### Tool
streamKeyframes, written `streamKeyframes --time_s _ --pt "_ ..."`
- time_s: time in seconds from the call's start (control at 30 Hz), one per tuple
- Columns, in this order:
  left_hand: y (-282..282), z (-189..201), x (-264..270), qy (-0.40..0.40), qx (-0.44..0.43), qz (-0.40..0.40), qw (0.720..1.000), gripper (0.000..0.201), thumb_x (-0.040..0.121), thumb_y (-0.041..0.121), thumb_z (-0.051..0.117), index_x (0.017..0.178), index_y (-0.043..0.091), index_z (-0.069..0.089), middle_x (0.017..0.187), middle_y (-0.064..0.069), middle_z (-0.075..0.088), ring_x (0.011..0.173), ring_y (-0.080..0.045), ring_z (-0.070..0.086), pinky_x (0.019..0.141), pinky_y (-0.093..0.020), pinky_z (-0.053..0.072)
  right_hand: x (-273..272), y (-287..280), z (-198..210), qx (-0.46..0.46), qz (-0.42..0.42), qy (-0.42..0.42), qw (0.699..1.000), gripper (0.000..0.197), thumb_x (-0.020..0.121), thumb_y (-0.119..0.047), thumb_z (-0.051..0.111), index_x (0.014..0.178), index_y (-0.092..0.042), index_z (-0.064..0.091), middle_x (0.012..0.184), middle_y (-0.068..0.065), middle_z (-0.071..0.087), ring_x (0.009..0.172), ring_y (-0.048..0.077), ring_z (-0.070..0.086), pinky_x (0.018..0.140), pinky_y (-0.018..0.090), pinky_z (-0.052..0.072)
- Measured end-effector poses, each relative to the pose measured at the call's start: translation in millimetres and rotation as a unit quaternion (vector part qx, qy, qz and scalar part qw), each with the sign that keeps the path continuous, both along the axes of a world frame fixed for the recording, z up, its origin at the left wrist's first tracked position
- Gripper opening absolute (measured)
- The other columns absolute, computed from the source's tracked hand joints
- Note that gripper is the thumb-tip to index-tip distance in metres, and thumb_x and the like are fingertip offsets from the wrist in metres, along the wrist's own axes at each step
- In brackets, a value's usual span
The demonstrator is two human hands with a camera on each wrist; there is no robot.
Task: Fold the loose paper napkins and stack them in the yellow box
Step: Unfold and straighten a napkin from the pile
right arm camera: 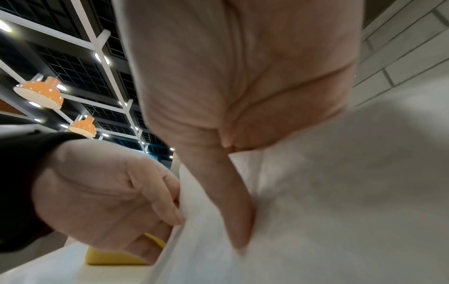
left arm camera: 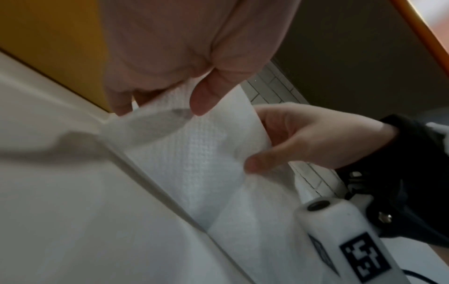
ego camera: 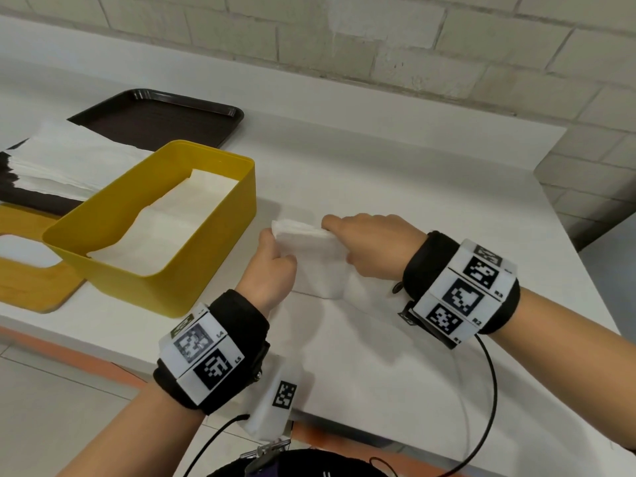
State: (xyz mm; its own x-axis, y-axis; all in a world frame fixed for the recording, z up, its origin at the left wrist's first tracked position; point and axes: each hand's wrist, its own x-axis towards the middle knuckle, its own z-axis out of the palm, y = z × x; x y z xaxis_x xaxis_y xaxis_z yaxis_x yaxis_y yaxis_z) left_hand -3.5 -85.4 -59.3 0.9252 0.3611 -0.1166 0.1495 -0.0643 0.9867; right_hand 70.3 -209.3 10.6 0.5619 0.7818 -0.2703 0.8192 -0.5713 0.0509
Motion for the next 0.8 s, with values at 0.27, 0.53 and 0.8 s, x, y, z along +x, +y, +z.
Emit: streamKeyframes --time_s 0.27,0.53,0.8 --pt "-1.8 4.4 0.1 -0.008 -0.010 0.037 0.999 0.030 0.093 -0.008 0.033 0.113 0.013 0.032 0.091 0.008 0.045 0.082 0.000 0.045 0.058 -0.002 0.042 4.5 -3.2 -4.1 -0.002 -0.006 0.004 1.000 0.033 0.091 -0.007 0.043 0.122 -0.015 0.037 0.107 0.007 0.053 0.085 0.025 0.051 0.064 0.031 0.035" --pt "-1.2 12.3 1.6 -0.015 -0.008 0.076 0.997 0.099 0.074 0.050 0.065 0.147 0.024 0.003 0.148 0.001 0.032 0.137 -0.020 0.031 0.111 -0.044 0.031 19.8 -15.5 11.7 0.269 -0.096 0.175 0.942 0.010 0.096 -0.016 0.046 0.105 -0.013 0.043 0.097 0.003 0.058 0.089 0.024 0.056 0.071 0.024 0.045" --pt "0.3 38.7 -5.6 -0.115 -0.020 0.007 0.993 0.053 0.089 0.006 0.058 0.134 0.019 0.034 0.129 0.000 0.054 0.116 -0.015 0.055 0.093 -0.031 0.051 17.4 1.4 -3.5 0.470 -0.209 0.368 0.775 0.016 0.098 -0.014 0.038 0.113 -0.020 0.039 0.122 0.004 0.055 0.112 0.021 0.055 0.100 0.046 0.043"
